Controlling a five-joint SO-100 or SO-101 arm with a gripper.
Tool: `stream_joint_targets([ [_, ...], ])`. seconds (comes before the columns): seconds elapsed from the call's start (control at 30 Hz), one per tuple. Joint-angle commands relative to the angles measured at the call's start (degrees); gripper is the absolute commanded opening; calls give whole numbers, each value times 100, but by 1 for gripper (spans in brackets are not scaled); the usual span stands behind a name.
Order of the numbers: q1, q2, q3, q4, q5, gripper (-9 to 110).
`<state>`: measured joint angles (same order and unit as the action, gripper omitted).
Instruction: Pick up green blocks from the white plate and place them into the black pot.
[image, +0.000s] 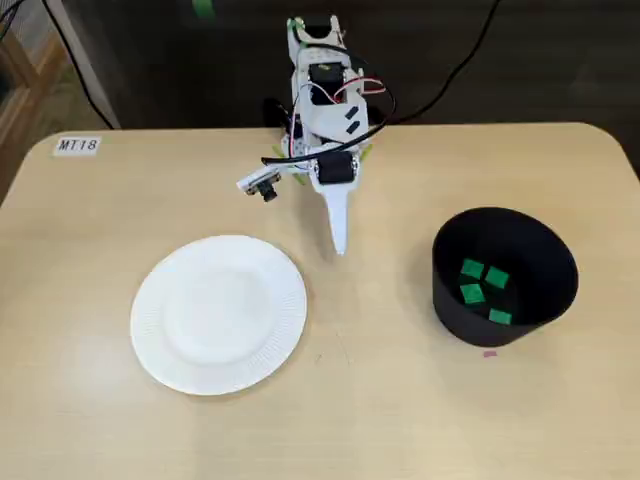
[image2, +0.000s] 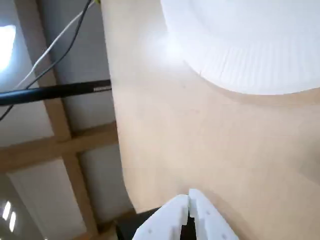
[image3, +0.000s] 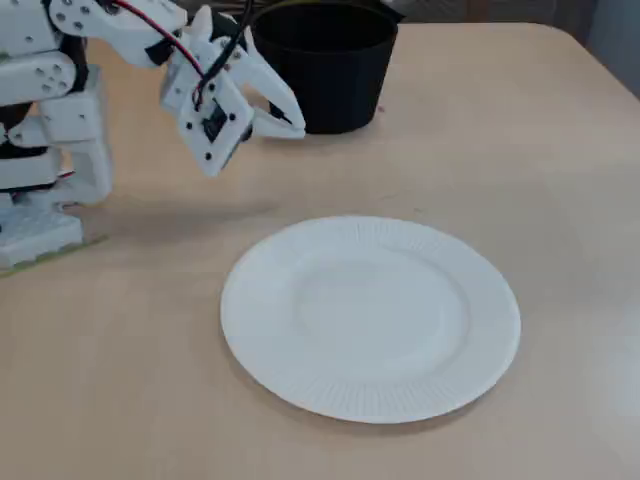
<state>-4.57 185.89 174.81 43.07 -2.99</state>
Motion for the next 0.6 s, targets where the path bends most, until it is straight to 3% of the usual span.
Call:
stream_joint_targets([
  [0.0, 9, 53, 158, -88, -44, -2],
  [0.57, -79, 53, 176, -132, -185, -2],
])
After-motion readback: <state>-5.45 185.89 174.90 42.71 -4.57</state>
